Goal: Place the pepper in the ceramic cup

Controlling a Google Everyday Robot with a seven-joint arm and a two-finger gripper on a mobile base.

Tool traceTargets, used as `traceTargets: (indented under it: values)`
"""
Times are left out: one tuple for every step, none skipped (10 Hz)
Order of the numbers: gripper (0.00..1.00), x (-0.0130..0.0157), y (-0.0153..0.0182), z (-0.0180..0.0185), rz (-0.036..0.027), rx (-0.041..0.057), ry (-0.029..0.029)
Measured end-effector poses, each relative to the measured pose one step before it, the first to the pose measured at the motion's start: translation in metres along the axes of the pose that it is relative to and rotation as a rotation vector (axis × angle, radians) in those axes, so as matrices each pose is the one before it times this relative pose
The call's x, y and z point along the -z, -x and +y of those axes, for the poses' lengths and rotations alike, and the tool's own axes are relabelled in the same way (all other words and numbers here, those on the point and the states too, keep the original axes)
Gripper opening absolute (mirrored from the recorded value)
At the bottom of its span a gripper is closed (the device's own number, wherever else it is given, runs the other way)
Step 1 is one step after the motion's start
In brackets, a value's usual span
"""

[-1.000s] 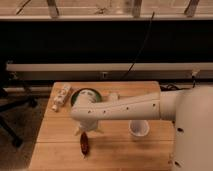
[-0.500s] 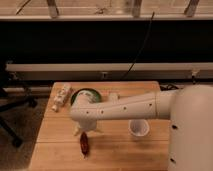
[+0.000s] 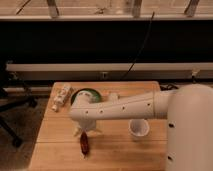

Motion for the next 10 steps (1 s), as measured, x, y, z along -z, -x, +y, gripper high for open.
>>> traceTargets:
  values:
    - [0.8, -0.00382, 0.00403, -0.00173, -0.00608, -0.00771, -0.00418]
    - [0.8, -0.00771, 0.00959, -0.00624, -0.00641, -0.00485, -0.01089]
    - [0.8, -0.00337, 0.00518, -0.00412, -0.00152, 0.00111, -0.0047]
    - [0.8, -0.00325, 0.00268, -0.00326, -0.00221, 0.00128, -0.00348]
    - [0.8, -0.00463, 0.0018, -0.00344, -0.00229, -0.0008, -0.00166]
    - [0.8, -0.00275, 0.00062, -0.00143, -0.00062, -0.00037, 0.00052]
    - [0.8, -0.00268, 0.00073, -0.0009, -0.00201, 0.00041, 0.00148]
    - [0.8, -0.00416, 0.00163, -0.00141, -0.00551, 0.00032, 0.00246]
    - [0.78, -0.00339, 0.00155, -0.00115, -0.00479, 0.00058, 0.00199]
    - [0.72, -0.00208, 0.00088, -0.00103, -0.00183, 0.00109, 0.00124]
